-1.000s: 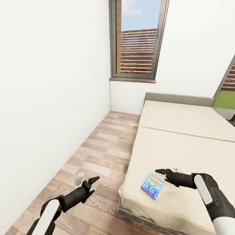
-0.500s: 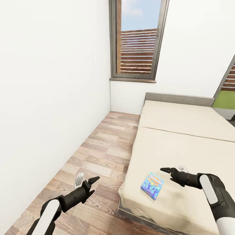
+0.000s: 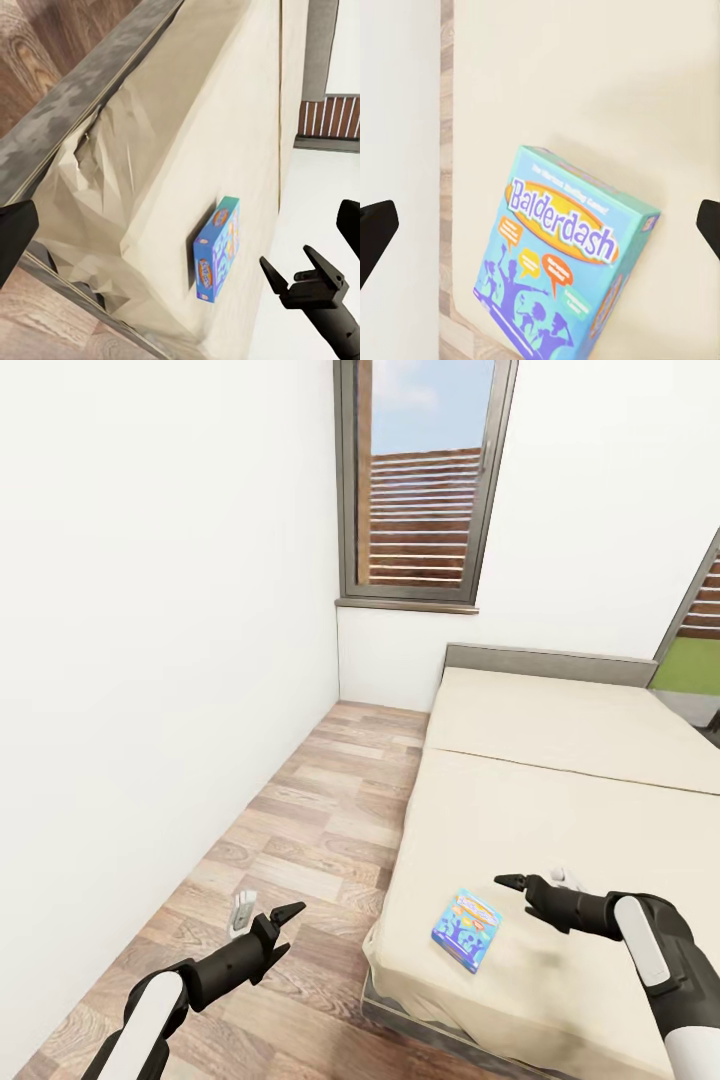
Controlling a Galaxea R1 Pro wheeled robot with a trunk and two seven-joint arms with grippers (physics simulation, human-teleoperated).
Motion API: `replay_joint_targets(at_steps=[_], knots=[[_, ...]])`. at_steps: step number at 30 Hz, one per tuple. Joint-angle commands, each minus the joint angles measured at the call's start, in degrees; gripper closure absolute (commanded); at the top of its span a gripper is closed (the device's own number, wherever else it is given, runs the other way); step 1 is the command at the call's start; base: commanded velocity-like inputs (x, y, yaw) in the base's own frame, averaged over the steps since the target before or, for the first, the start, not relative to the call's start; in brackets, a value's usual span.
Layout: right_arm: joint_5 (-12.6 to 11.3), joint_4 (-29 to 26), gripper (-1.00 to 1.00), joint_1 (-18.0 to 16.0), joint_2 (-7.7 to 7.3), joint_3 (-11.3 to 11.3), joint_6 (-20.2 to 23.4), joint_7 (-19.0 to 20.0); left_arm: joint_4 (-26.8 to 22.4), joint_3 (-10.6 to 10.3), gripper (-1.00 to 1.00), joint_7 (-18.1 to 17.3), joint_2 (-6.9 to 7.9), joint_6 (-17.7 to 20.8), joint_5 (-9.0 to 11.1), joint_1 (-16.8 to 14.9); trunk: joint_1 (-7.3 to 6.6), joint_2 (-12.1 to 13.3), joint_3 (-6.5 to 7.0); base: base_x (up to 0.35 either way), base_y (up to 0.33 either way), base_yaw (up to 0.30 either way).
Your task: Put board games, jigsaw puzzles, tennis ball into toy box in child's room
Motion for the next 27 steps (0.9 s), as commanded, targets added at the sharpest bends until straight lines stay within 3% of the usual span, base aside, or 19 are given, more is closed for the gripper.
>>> replay_joint_targets(at_steps=[1, 27], knots=[[0.57, 0.03, -1.00, -0.04, 0.08, -0.14, 0.22, 0.55, 0.03, 0.10, -1.00, -0.25, -0.01, 0.30, -0.18, -0.03, -0.01, -0.02, -0.05, 0.000, 0.000, 0.000], [0.68, 5.32, -1.00, -0.07, 0.88, 0.31, 0.22, 0.25, 0.18, 0.15, -1.00, -0.25, -0.07, 0.30, -0.31, -0.03, -0.01, -0.02, -0.05, 0.000, 0.000, 0.000]])
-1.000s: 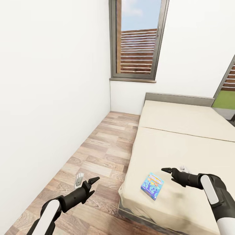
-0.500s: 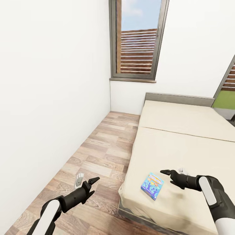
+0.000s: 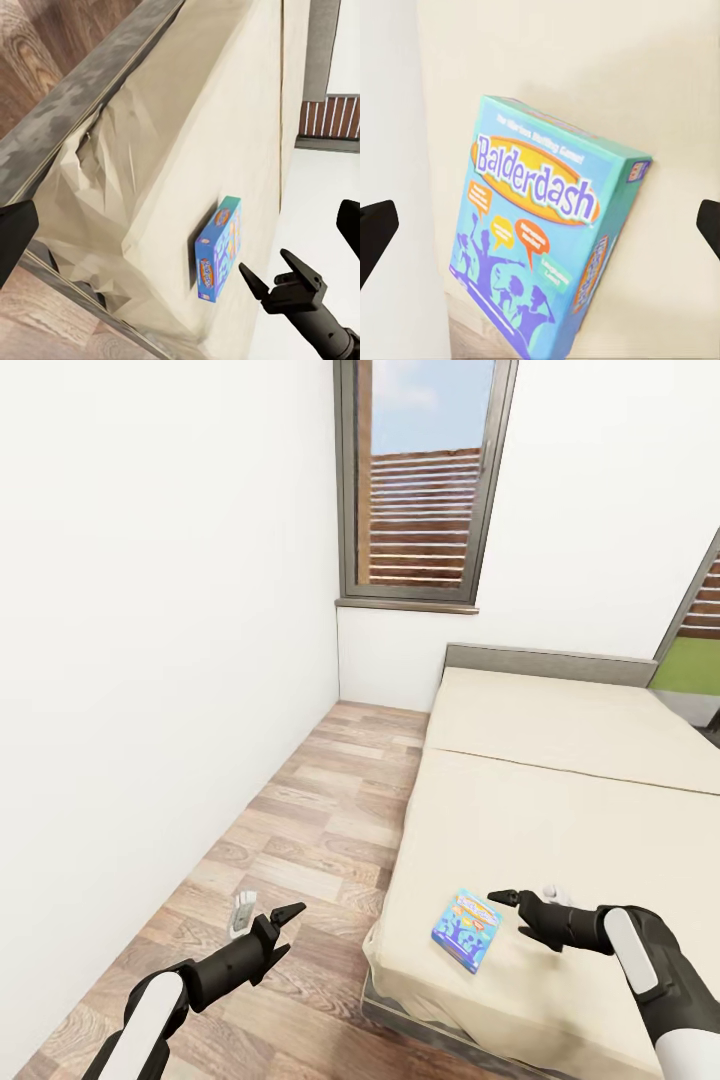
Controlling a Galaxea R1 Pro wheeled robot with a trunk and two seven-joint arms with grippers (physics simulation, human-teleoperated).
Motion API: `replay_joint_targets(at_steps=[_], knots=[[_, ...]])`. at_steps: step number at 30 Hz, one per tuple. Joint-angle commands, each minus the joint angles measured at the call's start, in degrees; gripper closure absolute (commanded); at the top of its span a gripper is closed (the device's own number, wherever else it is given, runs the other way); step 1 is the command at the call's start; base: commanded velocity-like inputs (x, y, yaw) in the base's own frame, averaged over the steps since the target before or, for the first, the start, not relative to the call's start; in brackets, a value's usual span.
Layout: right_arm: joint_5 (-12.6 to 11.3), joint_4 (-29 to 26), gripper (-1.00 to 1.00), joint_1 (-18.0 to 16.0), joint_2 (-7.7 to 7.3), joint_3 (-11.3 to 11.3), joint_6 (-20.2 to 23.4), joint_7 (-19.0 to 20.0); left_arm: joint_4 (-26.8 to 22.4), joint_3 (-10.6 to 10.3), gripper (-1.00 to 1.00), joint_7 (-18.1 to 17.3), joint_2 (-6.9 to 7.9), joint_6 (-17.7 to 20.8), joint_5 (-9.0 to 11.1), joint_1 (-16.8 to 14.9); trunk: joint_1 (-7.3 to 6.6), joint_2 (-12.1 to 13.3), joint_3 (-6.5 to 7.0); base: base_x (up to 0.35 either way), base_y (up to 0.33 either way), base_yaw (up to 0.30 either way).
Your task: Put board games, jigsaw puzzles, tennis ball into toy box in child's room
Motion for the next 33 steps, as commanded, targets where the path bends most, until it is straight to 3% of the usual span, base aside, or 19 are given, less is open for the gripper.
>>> replay_joint_targets(at_steps=[1, 25, 33], knots=[[0.56, 0.00, -1.00, -0.04, 0.02, -0.14, 0.23, 0.59, 0.01, 0.10, -1.00, -0.25, -0.01, 0.30, -0.17, -0.03, -0.01, -0.02, -0.05, 0.000, 0.000, 0.000], [0.51, 1.05, -1.00, -0.07, 0.07, 0.04, 0.23, 0.65, 0.02, 0.12, -1.00, -0.25, 0.01, 0.22, -0.32, -0.03, -0.01, -0.02, -0.05, 0.000, 0.000, 0.000], [0.53, 1.30, -1.00, -0.07, 1.08, 0.10, 0.23, 0.66, 0.02, 0.12, -1.00, -0.25, -0.03, 0.21, -0.32, -0.03, -0.01, -0.02, -0.05, 0.000, 0.000, 0.000]])
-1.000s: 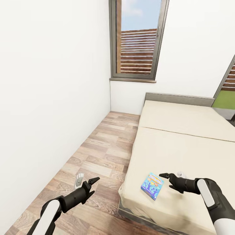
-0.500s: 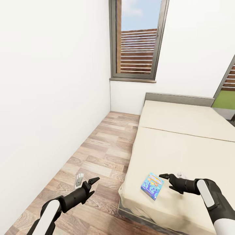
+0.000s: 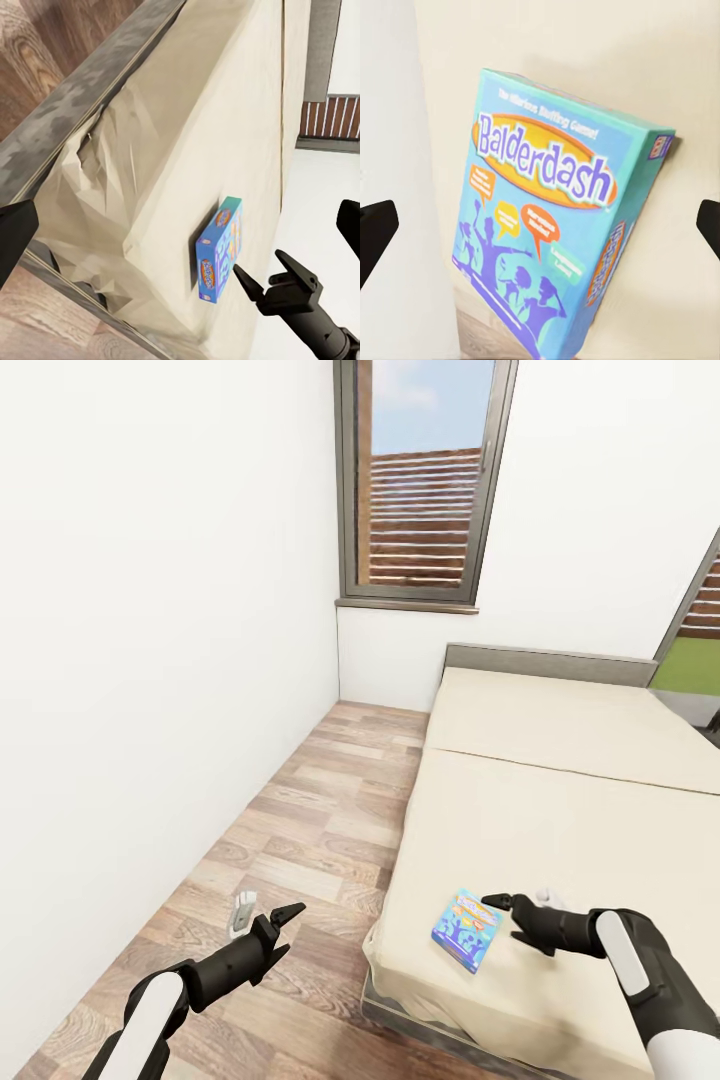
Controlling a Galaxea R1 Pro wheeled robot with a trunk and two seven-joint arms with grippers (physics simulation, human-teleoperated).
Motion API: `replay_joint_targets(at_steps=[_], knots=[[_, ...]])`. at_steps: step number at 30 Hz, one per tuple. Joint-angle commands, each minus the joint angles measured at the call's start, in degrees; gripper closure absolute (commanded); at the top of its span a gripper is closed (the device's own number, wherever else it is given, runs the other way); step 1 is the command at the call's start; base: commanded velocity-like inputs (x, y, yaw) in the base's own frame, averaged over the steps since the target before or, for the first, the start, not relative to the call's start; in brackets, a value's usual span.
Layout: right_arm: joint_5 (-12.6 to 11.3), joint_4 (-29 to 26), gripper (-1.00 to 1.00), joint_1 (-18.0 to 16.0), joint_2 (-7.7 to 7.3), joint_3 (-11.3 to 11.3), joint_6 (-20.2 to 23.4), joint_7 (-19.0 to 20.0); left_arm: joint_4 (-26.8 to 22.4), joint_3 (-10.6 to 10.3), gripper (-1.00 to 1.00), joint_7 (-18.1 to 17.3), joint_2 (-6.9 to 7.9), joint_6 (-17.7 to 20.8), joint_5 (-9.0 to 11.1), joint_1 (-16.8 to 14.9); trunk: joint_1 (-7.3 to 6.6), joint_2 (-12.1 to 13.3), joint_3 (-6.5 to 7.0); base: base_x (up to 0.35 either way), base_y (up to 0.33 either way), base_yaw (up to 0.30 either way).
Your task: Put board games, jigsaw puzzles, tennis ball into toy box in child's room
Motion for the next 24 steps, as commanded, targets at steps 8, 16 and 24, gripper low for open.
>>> replay_joint_targets(at_steps=[8, 16, 24], knots=[[0.61, 0.24, -1.00, -0.04, 0.89, -0.12, 0.23, 0.64, 0.01, 0.08, -1.00, -0.25, -0.03, 0.30, -0.17, -0.03, -0.01, -0.02, -0.05, 0.000, 0.000, 0.000], [0.57, 0.30, -1.00, -0.04, 1.11, -0.11, 0.23, 0.82, 0.01, 0.07, -1.00, -0.25, -0.03, 0.30, -0.11, -0.03, -0.01, -0.02, -0.05, 0.000, 0.000, 0.012], [0.55, 0.32, -1.00, -0.04, 1.17, -0.13, 0.23, 0.93, 0.01, 0.07, -1.00, -0.25, -0.03, 0.30, -0.15, -0.03, -0.01, -0.02, -0.05, 0.000, 0.000, 0.033]])
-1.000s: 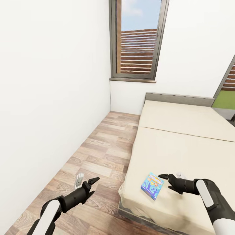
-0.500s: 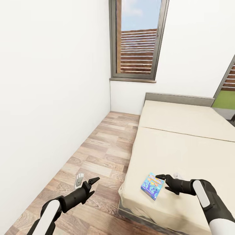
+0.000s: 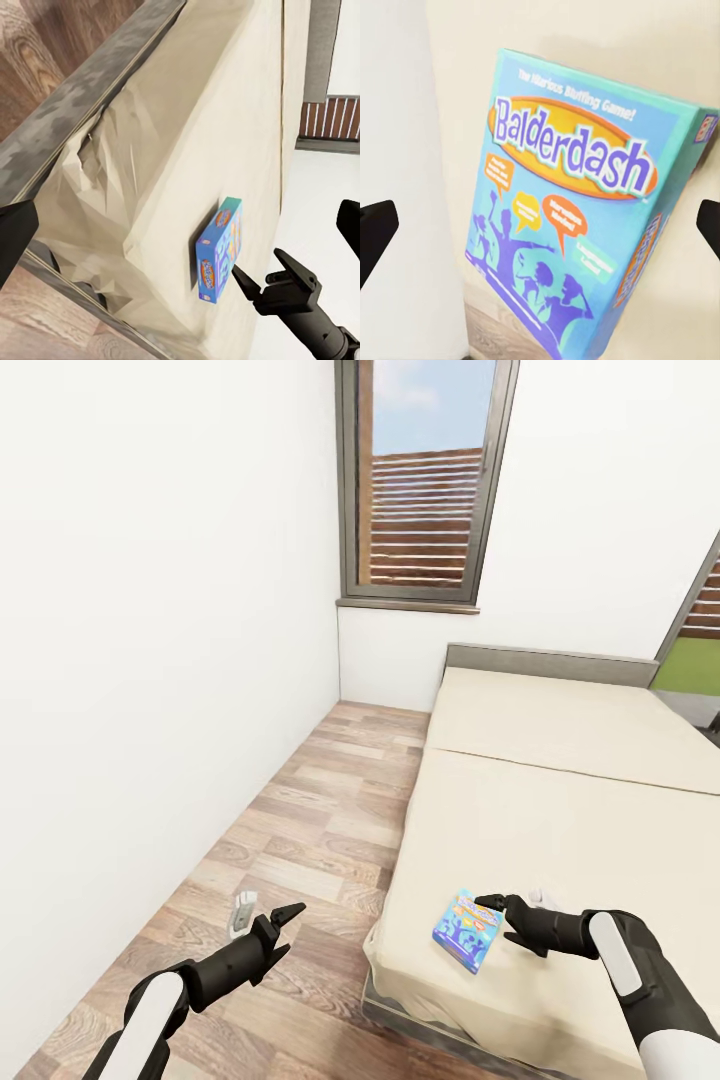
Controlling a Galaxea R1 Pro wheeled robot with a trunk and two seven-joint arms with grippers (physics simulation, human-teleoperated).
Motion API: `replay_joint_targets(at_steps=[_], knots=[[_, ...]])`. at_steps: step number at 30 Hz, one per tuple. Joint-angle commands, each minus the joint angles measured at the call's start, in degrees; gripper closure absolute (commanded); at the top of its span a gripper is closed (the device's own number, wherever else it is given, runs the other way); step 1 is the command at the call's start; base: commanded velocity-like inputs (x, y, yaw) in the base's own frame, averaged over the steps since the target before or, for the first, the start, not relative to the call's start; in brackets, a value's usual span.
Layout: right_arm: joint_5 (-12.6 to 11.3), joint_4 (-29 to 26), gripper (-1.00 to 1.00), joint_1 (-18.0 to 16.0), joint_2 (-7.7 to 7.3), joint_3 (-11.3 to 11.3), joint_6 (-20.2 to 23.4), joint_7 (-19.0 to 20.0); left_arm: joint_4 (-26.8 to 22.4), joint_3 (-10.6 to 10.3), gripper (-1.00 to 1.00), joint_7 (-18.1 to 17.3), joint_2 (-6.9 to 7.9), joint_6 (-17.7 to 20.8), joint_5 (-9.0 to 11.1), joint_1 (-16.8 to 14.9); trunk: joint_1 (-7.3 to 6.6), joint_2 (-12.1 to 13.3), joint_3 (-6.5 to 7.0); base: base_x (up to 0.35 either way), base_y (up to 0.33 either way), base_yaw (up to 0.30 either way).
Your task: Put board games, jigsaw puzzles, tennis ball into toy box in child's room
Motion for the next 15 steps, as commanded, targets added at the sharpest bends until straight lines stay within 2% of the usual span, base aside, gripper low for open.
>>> replay_joint_targets(at_steps=[1, 15], knots=[[0.56, 0.01, -1.00, -0.04, 0.03, -0.14, 0.22, 0.60, 0.00, 0.10, -1.00, -0.25, -0.01, 0.30, -0.18, -0.03, -0.01, -0.02, -0.05, 0.000, 0.000, 0.019], [0.49, 0.08, -1.00, -0.04, 0.06, -0.19, 0.22, 0.54, 0.00, 0.12, -1.00, -0.25, -0.01, 0.24, -0.19, -0.03, -0.01, -0.02, -0.05, 0.000, 0.000, 0.008]])
